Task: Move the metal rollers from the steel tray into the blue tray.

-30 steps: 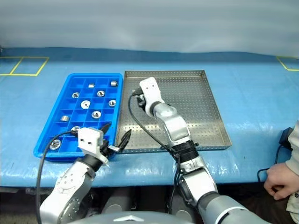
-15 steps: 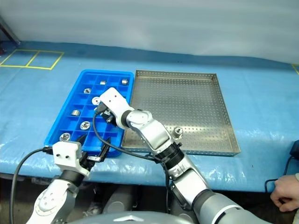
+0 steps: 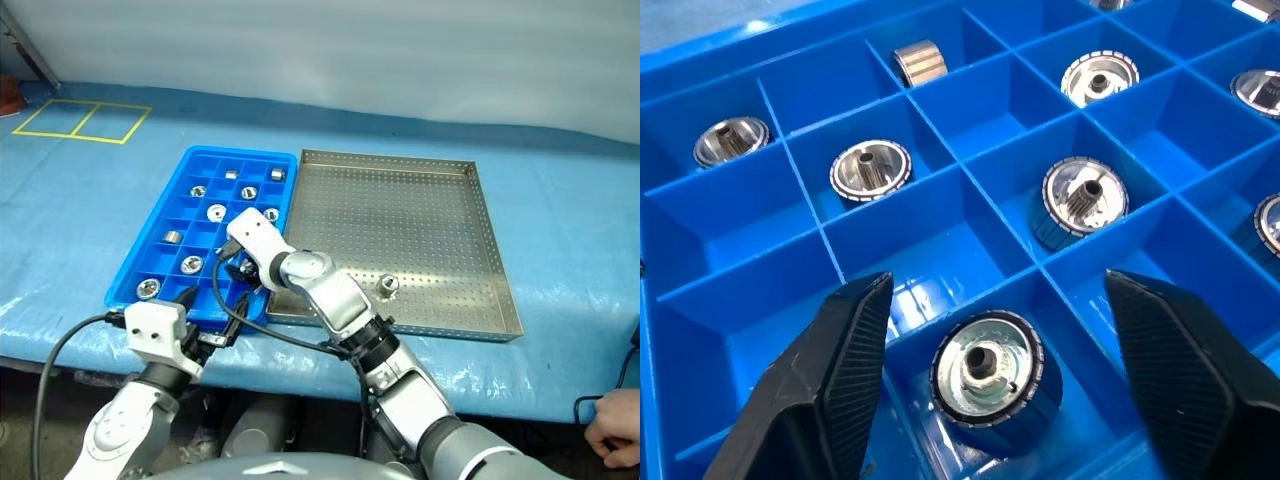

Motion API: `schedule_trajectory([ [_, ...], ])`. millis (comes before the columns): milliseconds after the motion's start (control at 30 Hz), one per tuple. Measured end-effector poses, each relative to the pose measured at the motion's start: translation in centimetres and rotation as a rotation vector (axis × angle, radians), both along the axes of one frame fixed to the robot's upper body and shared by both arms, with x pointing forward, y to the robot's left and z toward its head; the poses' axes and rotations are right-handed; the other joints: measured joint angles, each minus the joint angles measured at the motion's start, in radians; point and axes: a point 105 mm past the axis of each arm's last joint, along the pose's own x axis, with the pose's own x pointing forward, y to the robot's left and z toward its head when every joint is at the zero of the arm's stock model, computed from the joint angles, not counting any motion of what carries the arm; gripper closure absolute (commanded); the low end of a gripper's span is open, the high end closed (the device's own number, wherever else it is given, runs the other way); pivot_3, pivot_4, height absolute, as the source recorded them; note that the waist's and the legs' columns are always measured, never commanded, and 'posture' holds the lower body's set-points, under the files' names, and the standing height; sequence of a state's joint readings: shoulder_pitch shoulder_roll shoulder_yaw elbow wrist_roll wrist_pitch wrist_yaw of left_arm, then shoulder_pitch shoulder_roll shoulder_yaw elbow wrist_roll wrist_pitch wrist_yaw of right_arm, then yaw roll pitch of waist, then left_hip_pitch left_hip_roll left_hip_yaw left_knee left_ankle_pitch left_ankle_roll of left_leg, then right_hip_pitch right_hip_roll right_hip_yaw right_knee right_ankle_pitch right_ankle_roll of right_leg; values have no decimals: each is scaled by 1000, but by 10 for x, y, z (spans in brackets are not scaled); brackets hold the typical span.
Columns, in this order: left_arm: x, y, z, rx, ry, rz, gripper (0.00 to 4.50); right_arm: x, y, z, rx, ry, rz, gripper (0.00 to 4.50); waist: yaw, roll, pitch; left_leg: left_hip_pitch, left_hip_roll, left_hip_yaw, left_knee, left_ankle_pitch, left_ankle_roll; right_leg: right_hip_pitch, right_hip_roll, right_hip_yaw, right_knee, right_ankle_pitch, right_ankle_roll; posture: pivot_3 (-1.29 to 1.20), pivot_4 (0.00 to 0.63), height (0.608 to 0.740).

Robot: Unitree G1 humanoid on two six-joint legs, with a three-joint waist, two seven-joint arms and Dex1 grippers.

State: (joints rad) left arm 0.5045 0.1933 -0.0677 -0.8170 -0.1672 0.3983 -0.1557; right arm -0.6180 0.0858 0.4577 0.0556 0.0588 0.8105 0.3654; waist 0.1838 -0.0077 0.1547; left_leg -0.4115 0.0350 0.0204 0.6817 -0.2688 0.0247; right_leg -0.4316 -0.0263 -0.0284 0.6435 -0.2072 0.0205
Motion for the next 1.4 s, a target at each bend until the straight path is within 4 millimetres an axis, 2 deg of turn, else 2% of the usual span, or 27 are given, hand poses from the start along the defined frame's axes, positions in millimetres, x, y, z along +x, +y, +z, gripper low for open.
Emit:
schedule_trajectory([
  [133,7,-7,0,-3,-7,-42,0,5,-18,3,28,9,-85,41,-6,0,0,0,0,0,0,0,0,0,0,0,0,0,0,303,150,740],
  [200,11,-11,2,-9,-17,-70,0,9,-34,3,44,22,-154,41,-15,0,0,0,0,0,0,0,0,0,0,0,0,0,0,279,150,740],
  [400,19,-24,2,-7,-9,-163,0,20,-96,13,52,0,-391,41,-64,0,0,-1,-5,0,0,0,0,0,0,0,0,0,0,192,150,740],
  [500,20,-31,2,7,0,-230,0,17,-123,12,31,9,-487,41,-90,0,0,0,-5,-1,0,0,0,0,0,0,1,0,0,166,150,740],
  [600,22,-35,2,26,5,-277,0,8,-137,1,14,62,-549,41,-114,0,0,0,-5,-1,0,0,0,0,1,1,2,0,0,153,150,740],
  [833,23,-41,-2,20,31,-317,0,-17,-139,-32,-18,205,-589,41,-141,0,0,1,-3,0,0,0,0,0,0,2,2,0,0,156,150,740],
  [1000,23,-41,-2,21,31,-318,0,-22,-143,-42,-29,237,-627,41,-141,0,0,1,0,1,0,0,0,1,0,3,1,0,0,165,150,740],
  [1400,23,-43,-3,17,36,-320,0,-21,-149,-45,-38,235,-654,41,-140,0,0,1,0,1,0,0,0,0,0,3,1,0,0,180,150,740],
])
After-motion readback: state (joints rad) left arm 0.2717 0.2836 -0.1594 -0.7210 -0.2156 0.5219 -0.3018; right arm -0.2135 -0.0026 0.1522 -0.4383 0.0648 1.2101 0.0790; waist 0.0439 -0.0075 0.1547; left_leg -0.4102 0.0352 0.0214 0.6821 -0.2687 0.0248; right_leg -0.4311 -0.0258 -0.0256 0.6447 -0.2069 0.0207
